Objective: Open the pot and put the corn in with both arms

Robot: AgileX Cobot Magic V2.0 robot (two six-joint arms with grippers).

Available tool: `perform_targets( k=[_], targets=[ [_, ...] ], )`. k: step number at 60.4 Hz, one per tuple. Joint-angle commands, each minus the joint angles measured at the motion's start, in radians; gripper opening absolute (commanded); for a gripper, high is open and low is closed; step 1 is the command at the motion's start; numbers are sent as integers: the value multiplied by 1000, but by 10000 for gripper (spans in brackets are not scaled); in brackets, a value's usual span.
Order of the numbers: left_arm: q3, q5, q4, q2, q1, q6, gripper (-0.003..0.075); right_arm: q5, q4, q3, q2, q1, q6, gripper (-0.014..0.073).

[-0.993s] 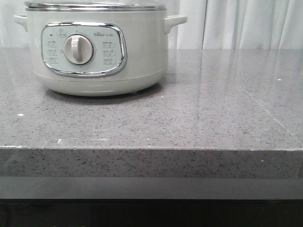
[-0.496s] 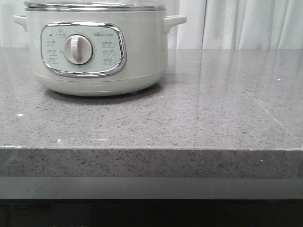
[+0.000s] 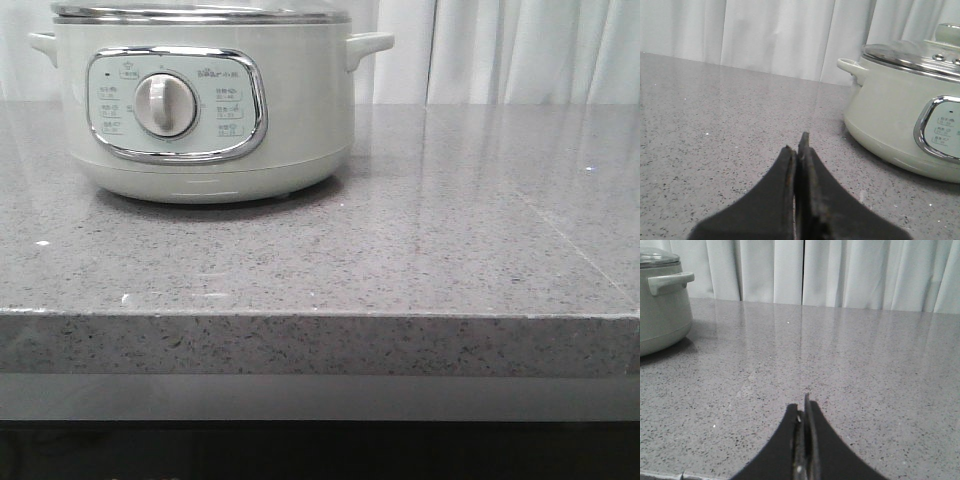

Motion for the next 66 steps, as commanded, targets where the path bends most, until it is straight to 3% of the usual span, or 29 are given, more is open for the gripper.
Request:
perform_targets(
  k=[1,17,29,51,66],
  targets=[
    [11,-80,-9,-15,3,1,-20,-89,-6,-12,-22,-2,2,-68],
    [11,-80,-9,-15,3,1,-20,-101,-11,-12,-22,-1,14,-68],
    [11,-80,-9,-15,3,1,-20,-197,-89,-12,-22,-1,182,-68],
    [11,-80,-9,-15,3,1,-20,-133,-115,-12,-22,-5,182,-68],
    [11,-80,-9,-15,3,1,-20,-134,-113,-12,-23,-88,183,-68]
  ],
)
